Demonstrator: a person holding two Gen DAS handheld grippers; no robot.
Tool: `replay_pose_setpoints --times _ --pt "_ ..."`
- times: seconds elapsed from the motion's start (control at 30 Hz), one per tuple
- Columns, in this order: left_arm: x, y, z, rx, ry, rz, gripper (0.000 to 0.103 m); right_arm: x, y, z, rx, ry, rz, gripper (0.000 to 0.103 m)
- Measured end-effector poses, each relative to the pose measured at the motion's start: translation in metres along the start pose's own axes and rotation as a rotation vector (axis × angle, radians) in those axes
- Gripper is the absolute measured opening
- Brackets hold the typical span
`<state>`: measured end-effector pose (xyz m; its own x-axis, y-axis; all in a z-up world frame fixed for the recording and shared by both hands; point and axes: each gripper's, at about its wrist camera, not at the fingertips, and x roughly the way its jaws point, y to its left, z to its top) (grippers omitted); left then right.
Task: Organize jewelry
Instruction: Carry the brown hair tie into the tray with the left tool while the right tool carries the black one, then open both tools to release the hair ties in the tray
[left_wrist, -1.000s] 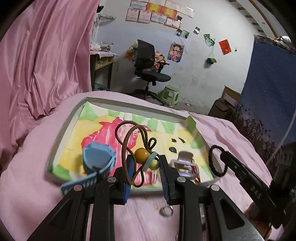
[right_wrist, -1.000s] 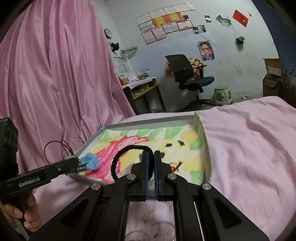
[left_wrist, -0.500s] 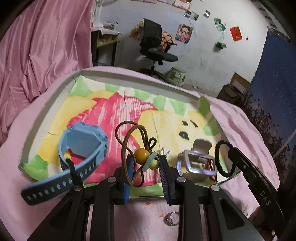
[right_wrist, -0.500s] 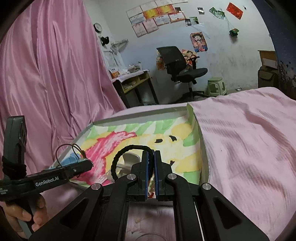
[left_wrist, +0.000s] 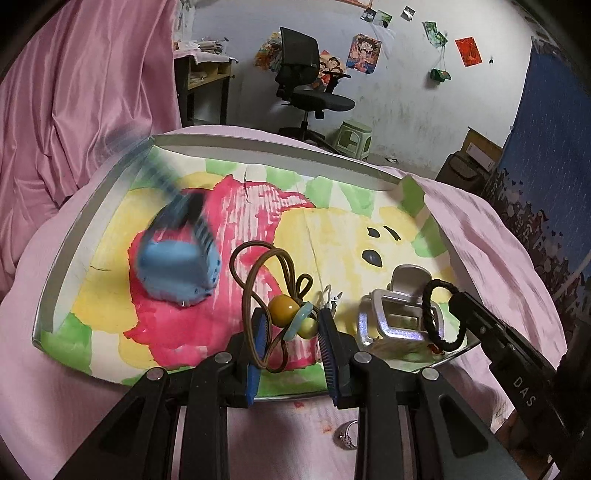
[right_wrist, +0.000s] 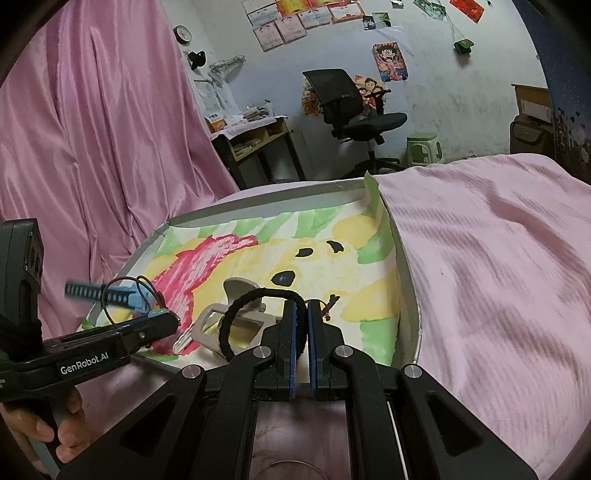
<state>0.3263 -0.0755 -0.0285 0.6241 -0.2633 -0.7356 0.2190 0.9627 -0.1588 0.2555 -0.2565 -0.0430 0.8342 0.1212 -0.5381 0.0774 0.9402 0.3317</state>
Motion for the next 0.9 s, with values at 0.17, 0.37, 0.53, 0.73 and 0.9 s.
replay_pose_setpoints --times 0.17,0.37,0.53,0.73,0.9 --pt "-0.002 0.001 0.000 -0.006 -0.005 -0.009 0.027 0.001 -0.002 0.000 0.010 0.003 -0.001 0.006" --pt "-0.013 0.007 -0.004 -0.041 -0.035 -0.032 0.036 0.000 -0.002 0.000 0.009 0.002 0.000 0.012" --pt "-0.026 0.014 -0.008 -0.078 -0.073 -0.044 0.038 -0.006 0.000 0.001 -0.003 -0.021 -0.002 0.025" --pt "-0.054 0.017 -0.015 -0.093 -0.168 -0.031 0.062 -0.021 0.014 0.002 -0.058 -0.055 -0.014 0.037" --pt "-0.078 0.013 -0.022 -0.059 -0.227 -0.013 0.072 -0.041 0.022 0.002 -0.104 -0.096 -0.018 0.046"
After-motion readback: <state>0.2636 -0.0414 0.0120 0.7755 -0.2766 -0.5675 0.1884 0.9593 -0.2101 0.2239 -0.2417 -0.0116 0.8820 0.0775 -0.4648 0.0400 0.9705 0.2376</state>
